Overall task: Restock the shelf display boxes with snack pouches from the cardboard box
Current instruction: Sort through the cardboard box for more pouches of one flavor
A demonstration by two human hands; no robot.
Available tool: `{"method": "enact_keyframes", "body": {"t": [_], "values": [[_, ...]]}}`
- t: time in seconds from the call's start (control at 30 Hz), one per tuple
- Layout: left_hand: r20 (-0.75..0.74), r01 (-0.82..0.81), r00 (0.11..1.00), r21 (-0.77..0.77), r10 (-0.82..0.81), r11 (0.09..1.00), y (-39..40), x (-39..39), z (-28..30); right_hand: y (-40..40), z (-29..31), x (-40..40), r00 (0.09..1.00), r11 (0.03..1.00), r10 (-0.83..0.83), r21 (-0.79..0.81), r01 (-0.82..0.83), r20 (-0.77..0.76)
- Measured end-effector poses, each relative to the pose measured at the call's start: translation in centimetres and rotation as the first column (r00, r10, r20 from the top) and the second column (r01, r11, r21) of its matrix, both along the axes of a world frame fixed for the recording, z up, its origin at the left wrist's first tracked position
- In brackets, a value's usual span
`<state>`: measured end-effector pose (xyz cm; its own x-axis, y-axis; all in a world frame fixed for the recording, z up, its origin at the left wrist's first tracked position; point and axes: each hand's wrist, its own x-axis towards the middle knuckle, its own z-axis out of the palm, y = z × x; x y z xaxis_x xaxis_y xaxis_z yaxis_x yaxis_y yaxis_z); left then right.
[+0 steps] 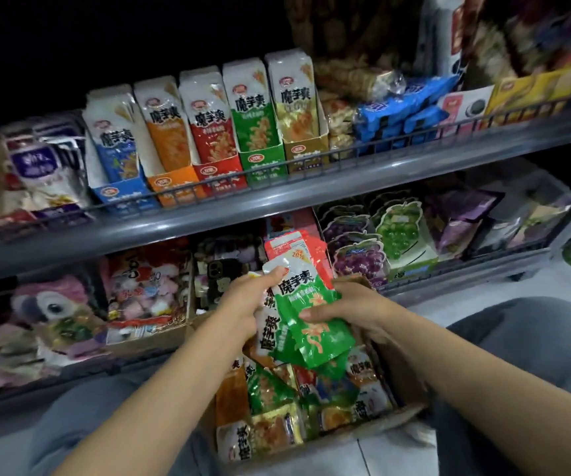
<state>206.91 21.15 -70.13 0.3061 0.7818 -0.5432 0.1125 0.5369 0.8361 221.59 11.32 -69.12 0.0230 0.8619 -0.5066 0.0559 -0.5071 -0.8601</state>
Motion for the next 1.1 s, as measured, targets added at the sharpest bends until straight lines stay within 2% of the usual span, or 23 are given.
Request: {"method": "enact_keyframes", "body": {"t": [0.13, 0.3, 0.43, 0.5, 0.67, 0.97, 1.1], "values": [[0.086, 0.080, 0.994, -0.126, -0.069, 0.989, 0.5, -1.4, 0.4, 1.6, 0.7, 0.7, 1.000, 0.999, 0.003, -0.049, -0.003, -0.010], [0.130, 0.169, 0.980, -0.162, -0.149, 0.972, 2.0, -2.9, 1.2, 2.8, -0.3, 1.4, 0.992, 0.996, 0.012, -0.092, -0.024, -0.122], [0.202, 0.197, 0.967, -0.192, -0.157, 0.961, 1.9, -3.1, 1.6, 3.1, -1.5, 1.5, 0.963, 0.993, 0.061, -0.084, -0.085, -0.262], [0.257, 0.195, 0.957, -0.217, -0.137, 0.957, 1.7, -3.1, 1.5, 3.1, -1.5, 1.8, 0.958, 0.988, 0.112, -0.070, -0.135, -0.265], [0.342, 0.110, 0.939, -0.264, -0.013, 0.958, 0.6, -2.6, 0.9, 3.1, -2.4, 2.4, 0.935, 0.979, 0.157, -0.077, -0.191, -0.319], [0.496, -0.029, 0.857, -0.230, 0.143, 0.973, 0.5, -3.3, 0.8, 2.7, -2.9, 2.7, 0.947, 0.999, 0.029, -0.032, -0.041, -0.319], [0.469, -0.135, 0.860, -0.171, 0.201, 0.976, 1.1, -4.4, 1.5, 2.3, -2.7, 3.1, 0.937, 0.998, -0.063, -0.038, 0.054, -0.343]]}}
